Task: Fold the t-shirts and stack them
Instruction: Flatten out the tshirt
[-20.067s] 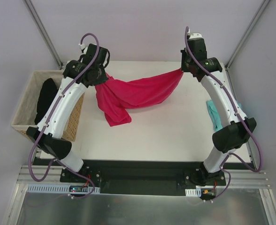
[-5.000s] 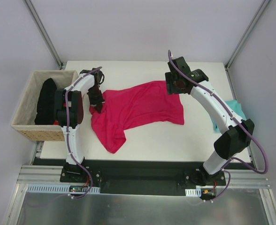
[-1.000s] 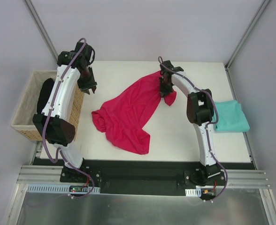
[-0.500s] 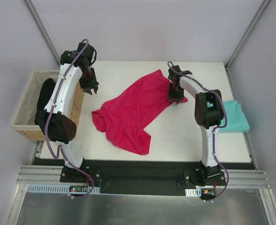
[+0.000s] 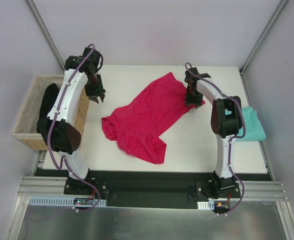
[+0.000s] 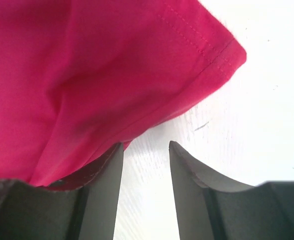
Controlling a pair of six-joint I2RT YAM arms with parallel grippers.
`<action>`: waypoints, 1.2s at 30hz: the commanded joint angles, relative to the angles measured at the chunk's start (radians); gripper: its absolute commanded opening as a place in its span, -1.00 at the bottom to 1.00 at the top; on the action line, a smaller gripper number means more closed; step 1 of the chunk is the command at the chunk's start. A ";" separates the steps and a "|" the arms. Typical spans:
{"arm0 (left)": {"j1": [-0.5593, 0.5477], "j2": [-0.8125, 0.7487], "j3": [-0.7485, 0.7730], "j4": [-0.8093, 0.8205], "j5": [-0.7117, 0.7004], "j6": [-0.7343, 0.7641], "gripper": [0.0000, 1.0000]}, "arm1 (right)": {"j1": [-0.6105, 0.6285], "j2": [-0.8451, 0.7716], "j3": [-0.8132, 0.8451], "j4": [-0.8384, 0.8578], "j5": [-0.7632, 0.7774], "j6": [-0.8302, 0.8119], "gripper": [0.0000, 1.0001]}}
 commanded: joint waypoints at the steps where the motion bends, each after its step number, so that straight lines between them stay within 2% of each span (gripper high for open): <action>1: 0.009 -0.074 -0.051 0.000 -0.001 0.017 -0.53 | 0.067 -0.143 0.055 -0.025 -0.028 0.009 -0.07; 9: 0.009 -0.113 -0.193 0.075 0.015 0.019 -0.53 | 0.295 -0.214 0.047 -0.075 -0.046 0.056 0.00; 20: 0.004 -0.087 -0.506 0.237 0.059 0.045 -0.54 | 0.473 -0.294 -0.108 -0.063 -0.071 0.102 0.01; 26: 0.004 -0.012 -0.539 0.299 0.053 0.053 -0.55 | 0.539 -0.315 -0.140 -0.077 -0.074 0.115 0.01; 36: 0.004 0.130 -0.465 0.336 0.051 0.059 -0.56 | 0.636 -0.367 -0.132 -0.097 -0.096 0.092 0.02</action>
